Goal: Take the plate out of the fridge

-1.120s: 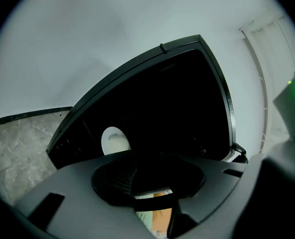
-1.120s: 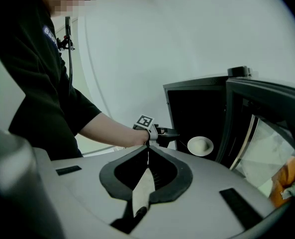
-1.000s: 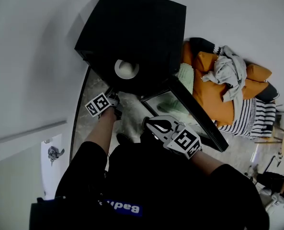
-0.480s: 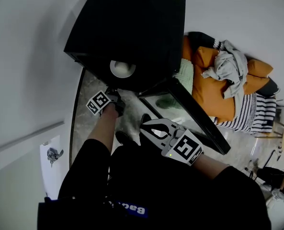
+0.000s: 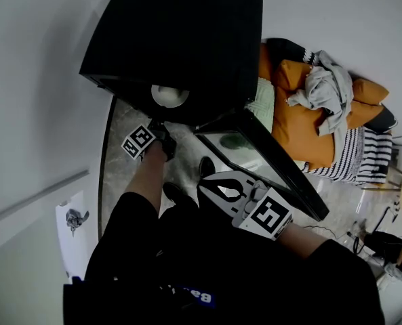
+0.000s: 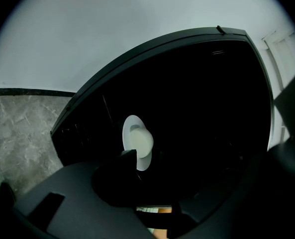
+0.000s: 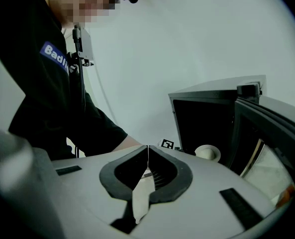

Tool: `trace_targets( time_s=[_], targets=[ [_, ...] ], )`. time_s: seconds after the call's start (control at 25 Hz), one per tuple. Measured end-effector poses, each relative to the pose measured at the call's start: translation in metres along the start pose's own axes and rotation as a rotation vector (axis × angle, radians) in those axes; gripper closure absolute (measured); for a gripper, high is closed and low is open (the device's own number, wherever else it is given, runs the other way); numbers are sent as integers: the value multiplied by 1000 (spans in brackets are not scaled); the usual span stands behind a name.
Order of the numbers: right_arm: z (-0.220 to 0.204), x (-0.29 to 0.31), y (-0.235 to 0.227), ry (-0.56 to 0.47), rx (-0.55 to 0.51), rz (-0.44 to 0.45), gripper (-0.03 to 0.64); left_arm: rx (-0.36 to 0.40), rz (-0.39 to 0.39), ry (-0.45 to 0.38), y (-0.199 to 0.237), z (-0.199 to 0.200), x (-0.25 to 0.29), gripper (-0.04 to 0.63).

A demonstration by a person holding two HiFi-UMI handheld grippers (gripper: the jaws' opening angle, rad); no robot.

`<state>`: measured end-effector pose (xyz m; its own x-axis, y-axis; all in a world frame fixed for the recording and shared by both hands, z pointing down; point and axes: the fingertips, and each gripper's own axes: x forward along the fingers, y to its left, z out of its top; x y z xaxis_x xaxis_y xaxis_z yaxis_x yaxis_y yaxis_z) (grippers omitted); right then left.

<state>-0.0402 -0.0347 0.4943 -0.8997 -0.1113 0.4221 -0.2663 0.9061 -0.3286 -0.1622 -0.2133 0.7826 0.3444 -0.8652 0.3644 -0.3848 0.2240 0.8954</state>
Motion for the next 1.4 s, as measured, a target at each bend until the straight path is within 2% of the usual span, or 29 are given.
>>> trace_targets(
  time_s=[0.2,0.52,1.12,1.24,1.4],
  targets=[
    [-10,-2,-3,0,64,5,604,-30,34,-4,12,-3,9,466],
    [-24,-7,-4,15,94,21,604,-66,70,-10,24,-9,23,466],
    [-56,-5,-10,49,163,-1,604,-109,77,-10,45,-7,42,471],
    [-61,-4,-10,60,167,-7,604,-133,69,-14,47,-5,43,520],
    [-62,-3,-10,64,187,-14,604,-189,50,-5,47,-5,41,529]
  ],
)
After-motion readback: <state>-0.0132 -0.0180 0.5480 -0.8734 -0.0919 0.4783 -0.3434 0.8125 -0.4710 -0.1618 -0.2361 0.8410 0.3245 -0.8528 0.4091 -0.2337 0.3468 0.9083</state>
